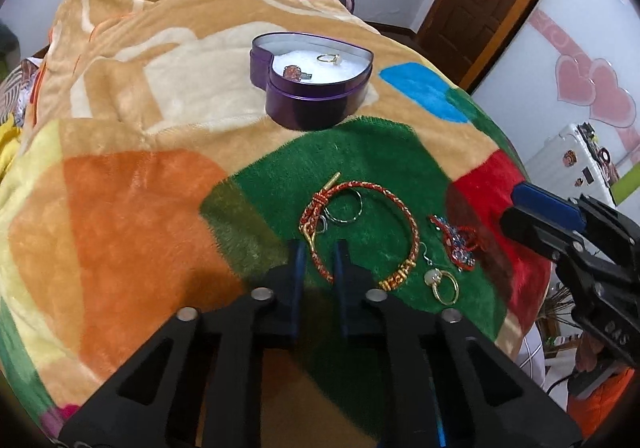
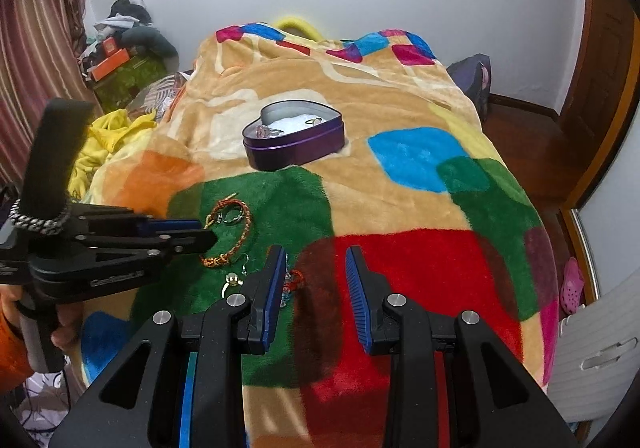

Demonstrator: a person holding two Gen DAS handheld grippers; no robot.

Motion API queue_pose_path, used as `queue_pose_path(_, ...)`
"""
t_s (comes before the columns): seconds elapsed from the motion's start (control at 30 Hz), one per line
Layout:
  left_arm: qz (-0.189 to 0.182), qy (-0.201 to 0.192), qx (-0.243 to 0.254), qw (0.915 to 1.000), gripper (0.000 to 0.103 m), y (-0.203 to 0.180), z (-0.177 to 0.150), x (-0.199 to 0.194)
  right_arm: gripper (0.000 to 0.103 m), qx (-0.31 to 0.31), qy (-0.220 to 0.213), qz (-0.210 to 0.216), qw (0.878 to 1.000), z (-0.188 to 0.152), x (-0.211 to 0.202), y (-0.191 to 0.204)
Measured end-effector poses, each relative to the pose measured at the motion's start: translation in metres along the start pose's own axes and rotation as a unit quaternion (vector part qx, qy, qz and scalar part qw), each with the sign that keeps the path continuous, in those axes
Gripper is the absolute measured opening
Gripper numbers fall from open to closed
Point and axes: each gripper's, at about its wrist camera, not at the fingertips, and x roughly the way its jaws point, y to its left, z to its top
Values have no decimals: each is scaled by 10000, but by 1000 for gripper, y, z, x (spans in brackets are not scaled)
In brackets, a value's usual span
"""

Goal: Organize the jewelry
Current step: 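Grasp the braided bracelet with the left gripper while the right gripper grasps the gold hoop earring, then carry the bracelet and hoop earring over the tin and lower them inside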

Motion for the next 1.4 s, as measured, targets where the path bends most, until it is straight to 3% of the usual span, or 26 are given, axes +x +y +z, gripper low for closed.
queue_pose_path(0.07,57,-12,37,10000,2,-1,0,0,28,25,-13,32,10000,-1,0,1)
queue_pose_path(0.57,519,-574,459,9959,1,-8,-24,-55,28,-239,255,465,9983,-23,2,34)
queue_pose_path(0.77,511,-638,394,9959,1,-2,-32,-64,28,-159,478,455,9977,-27,22,38)
queue_pose_path(0.87,483,-684,348,9959,1,0,-33,-68,28,-2,443,488,9978,-26,24,34)
queue_pose_path(1.0,472,-724,315,9958,1,1,-33,-72,18,-40,447,434,9980,-23,27,36)
queue_pose_path(1.4,423,-877,332,9947,1,-1,-21,-78,18,-166,-3,396,9991,-1,2,37)
